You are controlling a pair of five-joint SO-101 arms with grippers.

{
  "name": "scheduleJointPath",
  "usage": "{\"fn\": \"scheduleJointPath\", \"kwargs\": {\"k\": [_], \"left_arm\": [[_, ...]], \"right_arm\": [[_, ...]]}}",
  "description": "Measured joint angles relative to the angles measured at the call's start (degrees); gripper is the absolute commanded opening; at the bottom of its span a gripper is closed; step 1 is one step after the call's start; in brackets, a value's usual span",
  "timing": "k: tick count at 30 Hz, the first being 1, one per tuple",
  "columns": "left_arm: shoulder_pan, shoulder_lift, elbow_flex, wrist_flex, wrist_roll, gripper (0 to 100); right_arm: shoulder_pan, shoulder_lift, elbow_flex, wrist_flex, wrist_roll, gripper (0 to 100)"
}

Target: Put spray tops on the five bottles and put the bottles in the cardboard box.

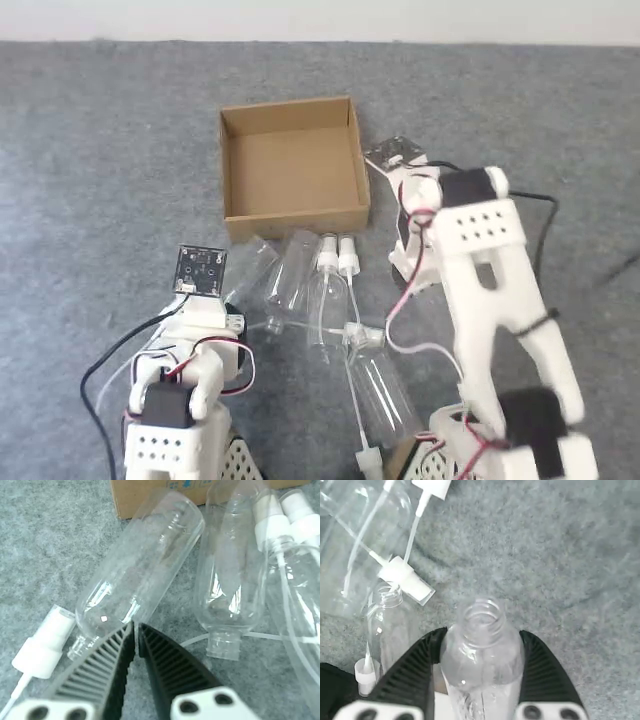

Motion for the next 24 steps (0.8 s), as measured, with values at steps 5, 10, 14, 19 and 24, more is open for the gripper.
{"fn": "scheduleJointPath", "kwargs": {"k": [5,10,14,19,24], "left_arm": [[0.0,0.0,0.0,0.0,0.0,1],[0.0,0.0,0.0,0.0,0.0,1],[0.0,0.0,0.0,0.0,0.0,1],[0.0,0.0,0.0,0.0,0.0,1],[0.0,0.0,0.0,0.0,0.0,1]], "right_arm": [[0.0,-8.9,1.2,0.1,-1.3,6.5],[-0.1,-17.1,1.2,0.2,-6.8,6.5],[-1.8,-22.1,1.2,0.4,-10.2,6.5],[-2.8,-26.5,1.2,0.4,-15.9,6.5],[-2.6,-29.5,1.2,-0.2,-18.1,6.5]]}}
